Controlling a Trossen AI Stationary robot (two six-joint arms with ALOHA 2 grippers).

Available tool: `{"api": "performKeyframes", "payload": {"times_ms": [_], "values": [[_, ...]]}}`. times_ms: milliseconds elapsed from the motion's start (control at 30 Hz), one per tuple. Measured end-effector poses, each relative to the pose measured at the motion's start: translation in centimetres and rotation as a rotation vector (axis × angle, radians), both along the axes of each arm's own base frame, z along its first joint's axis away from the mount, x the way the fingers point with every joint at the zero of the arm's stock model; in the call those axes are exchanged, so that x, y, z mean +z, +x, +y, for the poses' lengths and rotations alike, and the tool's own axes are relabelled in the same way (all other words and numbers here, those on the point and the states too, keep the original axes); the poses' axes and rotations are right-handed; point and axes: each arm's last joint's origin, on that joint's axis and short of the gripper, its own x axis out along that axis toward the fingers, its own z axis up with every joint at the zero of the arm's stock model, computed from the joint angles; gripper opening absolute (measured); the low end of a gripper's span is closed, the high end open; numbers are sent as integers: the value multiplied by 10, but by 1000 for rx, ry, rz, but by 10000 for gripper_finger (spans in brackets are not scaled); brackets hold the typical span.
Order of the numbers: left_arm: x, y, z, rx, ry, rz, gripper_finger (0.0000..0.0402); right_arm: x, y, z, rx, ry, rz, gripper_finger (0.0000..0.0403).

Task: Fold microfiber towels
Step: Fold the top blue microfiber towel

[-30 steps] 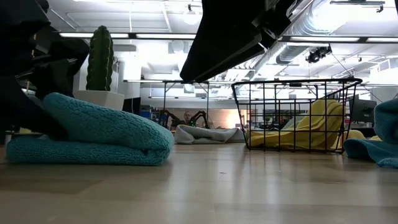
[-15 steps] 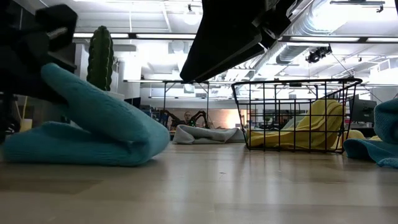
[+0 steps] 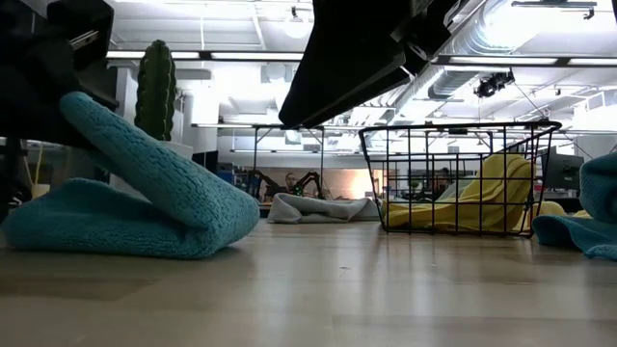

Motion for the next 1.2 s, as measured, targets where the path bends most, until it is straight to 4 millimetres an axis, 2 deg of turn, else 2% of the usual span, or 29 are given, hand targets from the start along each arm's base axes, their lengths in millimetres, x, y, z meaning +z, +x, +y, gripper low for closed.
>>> {"api": "performKeyframes", "payload": {"times_ms": [367,700,933,1200], "values": [[0,-1,1,8,33,1,36,0,0,0,0,0,0,138],[-3,-5,6,5,98,62,108,0,0,0,0,0,0,138],[-8,-11,7,-6,18,163,142,0,0,0,0,0,0,138],[-13,-15,7,0,-128,268,144,0,0,0,0,0,0,138]]}}
